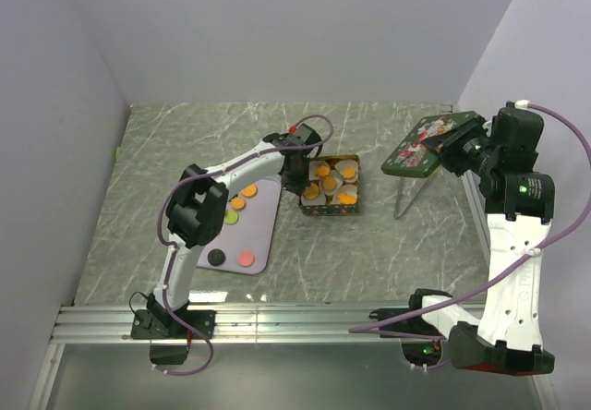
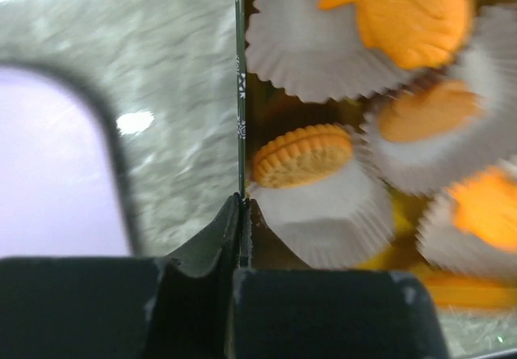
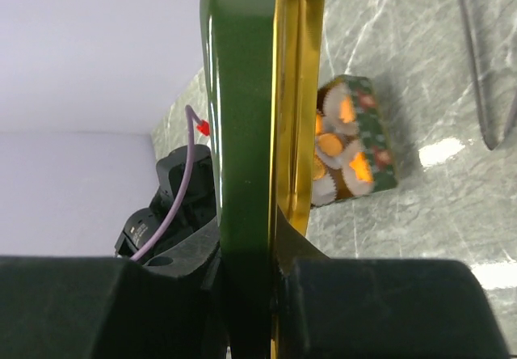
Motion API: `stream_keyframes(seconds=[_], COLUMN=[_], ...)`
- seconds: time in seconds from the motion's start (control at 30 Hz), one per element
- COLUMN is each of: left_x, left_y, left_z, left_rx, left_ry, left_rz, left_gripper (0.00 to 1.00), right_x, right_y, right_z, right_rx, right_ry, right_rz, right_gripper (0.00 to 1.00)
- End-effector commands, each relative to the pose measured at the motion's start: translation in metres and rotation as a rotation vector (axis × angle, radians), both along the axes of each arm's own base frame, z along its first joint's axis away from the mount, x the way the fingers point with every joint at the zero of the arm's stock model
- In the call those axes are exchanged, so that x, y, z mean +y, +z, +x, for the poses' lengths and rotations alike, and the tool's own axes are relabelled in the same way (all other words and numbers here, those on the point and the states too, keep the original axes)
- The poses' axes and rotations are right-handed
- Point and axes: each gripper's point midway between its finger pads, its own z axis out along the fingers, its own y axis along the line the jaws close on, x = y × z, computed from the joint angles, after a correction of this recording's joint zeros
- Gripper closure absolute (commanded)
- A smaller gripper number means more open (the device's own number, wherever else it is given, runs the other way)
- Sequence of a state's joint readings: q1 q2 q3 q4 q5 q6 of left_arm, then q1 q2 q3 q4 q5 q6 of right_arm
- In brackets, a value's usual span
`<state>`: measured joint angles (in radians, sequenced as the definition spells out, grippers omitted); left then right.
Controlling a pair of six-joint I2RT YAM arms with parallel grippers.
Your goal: Pack the cookies
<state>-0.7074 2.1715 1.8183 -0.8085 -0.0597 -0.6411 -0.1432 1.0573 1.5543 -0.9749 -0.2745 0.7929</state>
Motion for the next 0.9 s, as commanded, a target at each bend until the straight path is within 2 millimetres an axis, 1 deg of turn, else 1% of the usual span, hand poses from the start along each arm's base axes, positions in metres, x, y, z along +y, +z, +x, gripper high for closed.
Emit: stream_keyframes(seconds=[0.0, 0.07, 0.1, 0.13, 0.17, 0.2, 0.3, 0.33, 0.37, 0.4, 0.43, 0.47, 0.5, 0.53, 0.57, 0.6, 0.63, 0.67, 0.7, 0.73, 0.77, 0.8, 0.83, 0.87], left_x=[0.029, 0.035, 0.035, 0.037, 0.036, 0.037, 0.040, 0.038, 0.040, 0.039, 0.036, 0.035, 0.033, 0.030, 0.029, 0.028, 0.029, 0.030, 0.033, 0.036, 0.046, 0.055, 0.062, 0.076], left_y=[-0.010, -0.009, -0.009, -0.007, -0.005, -0.004, 0.003, 0.007, 0.007, 0.009, 0.013, 0.015, 0.019, 0.024, 0.028, 0.035, 0.045, 0.052, 0.062, 0.078, 0.087, 0.091, 0.114, 0.123], left_z=[-0.025, -0.035, -0.040, -0.044, -0.046, -0.047, -0.046, -0.044, -0.045, -0.045, -0.044, -0.045, -0.045, -0.046, -0.046, -0.046, -0.045, -0.043, -0.041, -0.039, -0.034, -0.033, -0.029, -0.022], left_rx=[0.068, 0.082, 0.093, 0.095, 0.093, 0.086, 0.071, 0.066, 0.072, 0.070, 0.067, 0.067, 0.065, 0.065, 0.064, 0.060, 0.042, 0.026, 0.007, -0.023, -0.045, -0.050, -0.097, -0.098], left_ry=[0.064, 0.093, 0.095, 0.101, 0.099, 0.105, 0.115, 0.118, 0.120, 0.122, 0.125, 0.126, 0.126, 0.128, 0.134, 0.135, 0.143, 0.148, 0.153, 0.157, 0.181, 0.198, 0.215, 0.248], left_rz=[0.081, 0.074, 0.067, 0.056, 0.047, 0.054, 0.059, 0.053, 0.060, 0.057, 0.047, 0.043, 0.035, 0.018, 0.008, -0.002, -0.011, -0.017, -0.024, -0.043, -0.047, -0.053, -0.110, -0.163], left_gripper=[0.99, 0.99, 0.99, 0.99, 1.00, 0.99, 0.92, 0.89, 0.77, 0.71, 0.68, 0.62, 0.58, 0.54, 0.45, 0.41, 0.38, 0.34, 0.33, 0.33, 0.32, 0.31, 0.30, 0.29], right_x=[0.009, 0.017, 0.023, 0.027, 0.031, 0.034, 0.037, 0.038, 0.039, 0.041, 0.042, 0.043, 0.046, 0.051, 0.057, 0.063, 0.072, 0.078, 0.085, 0.092, 0.096, 0.100, 0.101, 0.112], right_y=[0.008, 0.007, 0.002, 0.004, -0.002, -0.003, -0.008, -0.008, -0.011, -0.012, -0.014, -0.016, -0.017, -0.018, -0.023, -0.028, -0.025, -0.036, -0.043, -0.044, -0.054, -0.059, -0.060, -0.066], right_z=[0.010, 0.014, 0.017, 0.020, 0.022, 0.022, 0.025, 0.025, 0.025, 0.025, 0.025, 0.026, 0.026, 0.026, 0.028, 0.029, 0.031, 0.031, 0.033, 0.034, 0.038, 0.039, 0.043, 0.041], right_rx=[-0.059, -0.071, -0.061, -0.078, -0.064, -0.064, -0.060, -0.062, -0.056, -0.055, -0.053, -0.050, -0.050, -0.052, -0.057, -0.052, -0.085, -0.066, -0.051, -0.067, -0.044, -0.043, -0.057, -0.044], right_ry=[0.054, 0.100, 0.125, 0.148, 0.168, 0.177, 0.191, 0.198, 0.202, 0.210, 0.217, 0.224, 0.236, 0.265, 0.300, 0.327, 0.384, 0.412, 0.442, 0.484, 0.503, 0.527, 0.539, 0.590], right_rz=[0.029, 0.051, 0.063, 0.068, 0.081, 0.084, 0.089, 0.088, 0.090, 0.092, 0.092, 0.093, 0.097, 0.110, 0.123, 0.144, 0.166, 0.186, 0.200, 0.206, 0.211, 0.201, 0.194, 0.204], right_gripper=[1.00, 1.00, 1.00, 1.00, 1.00, 1.00, 1.00, 1.00, 1.00, 1.00, 1.00, 1.00, 1.00, 1.00, 1.00, 1.00, 1.00, 1.00, 1.00, 1.00, 1.00, 1.00, 1.00, 1.00])
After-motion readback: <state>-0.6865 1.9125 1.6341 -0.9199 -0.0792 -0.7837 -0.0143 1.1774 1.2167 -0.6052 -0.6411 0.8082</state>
